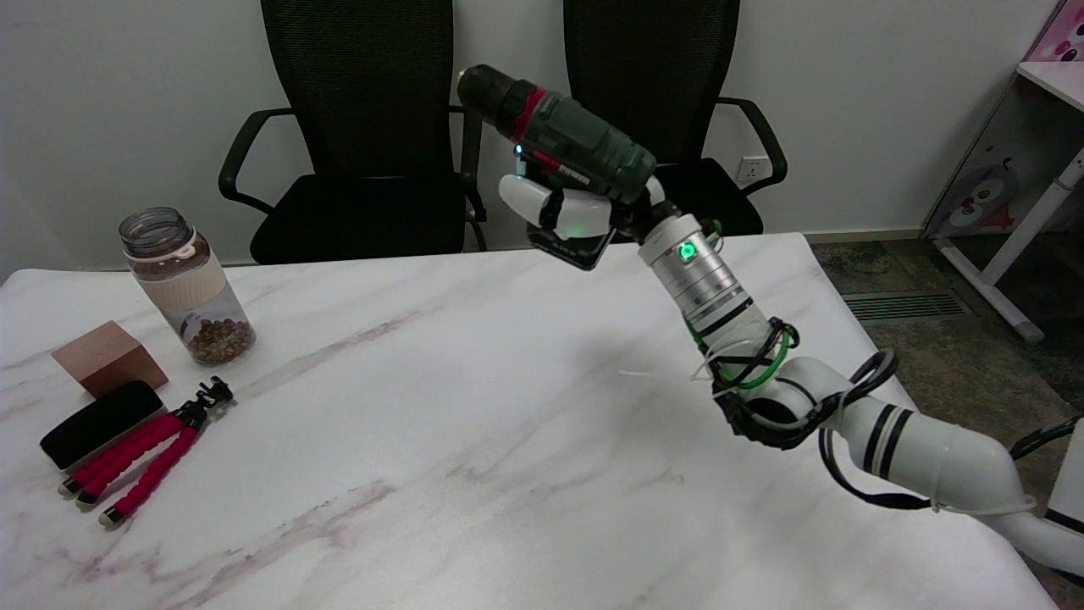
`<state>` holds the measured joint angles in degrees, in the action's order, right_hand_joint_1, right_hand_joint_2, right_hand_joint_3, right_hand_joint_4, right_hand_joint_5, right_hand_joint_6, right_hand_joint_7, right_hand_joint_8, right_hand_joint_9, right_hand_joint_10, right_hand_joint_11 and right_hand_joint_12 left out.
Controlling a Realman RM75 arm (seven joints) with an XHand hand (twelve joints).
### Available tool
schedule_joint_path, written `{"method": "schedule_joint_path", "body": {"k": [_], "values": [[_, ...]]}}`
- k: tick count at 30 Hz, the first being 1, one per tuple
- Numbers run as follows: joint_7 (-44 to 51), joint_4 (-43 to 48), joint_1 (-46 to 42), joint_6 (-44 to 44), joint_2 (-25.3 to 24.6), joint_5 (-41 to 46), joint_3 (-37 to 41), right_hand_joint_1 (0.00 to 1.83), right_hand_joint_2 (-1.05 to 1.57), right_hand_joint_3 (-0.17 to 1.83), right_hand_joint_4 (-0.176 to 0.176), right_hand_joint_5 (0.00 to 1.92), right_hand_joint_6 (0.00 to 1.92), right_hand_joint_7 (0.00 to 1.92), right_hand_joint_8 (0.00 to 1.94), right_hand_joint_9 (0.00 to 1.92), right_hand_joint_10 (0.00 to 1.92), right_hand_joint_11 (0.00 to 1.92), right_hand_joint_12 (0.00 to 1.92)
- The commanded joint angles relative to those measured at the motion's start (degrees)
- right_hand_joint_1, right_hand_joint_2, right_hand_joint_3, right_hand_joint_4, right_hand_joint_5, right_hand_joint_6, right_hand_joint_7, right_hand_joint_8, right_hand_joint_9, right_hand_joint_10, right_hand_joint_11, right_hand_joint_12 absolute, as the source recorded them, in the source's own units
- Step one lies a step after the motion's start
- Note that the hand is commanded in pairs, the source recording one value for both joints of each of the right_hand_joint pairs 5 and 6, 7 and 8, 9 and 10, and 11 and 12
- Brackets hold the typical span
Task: Pick up the power screwdriver.
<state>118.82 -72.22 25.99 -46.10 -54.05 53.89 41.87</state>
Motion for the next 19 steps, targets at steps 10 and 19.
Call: {"method": "schedule_joint_path", "body": {"k": [10, 19], "values": [[0.36, -5.92, -0.95, 0.66, 8.16, 5.06, 0.36, 0.86, 0.68, 0.76, 0.176, 1.92, 1.92, 1.92, 1.92, 1.76, 1.76, 1.79, 1.79], [0.37, -6.34, -1.22, 0.64, 7.83, 6.93, -0.98, 0.84, 0.71, 0.72, 0.176, 1.91, 1.91, 1.91, 1.91, 1.77, 1.77, 1.83, 1.83]]}}
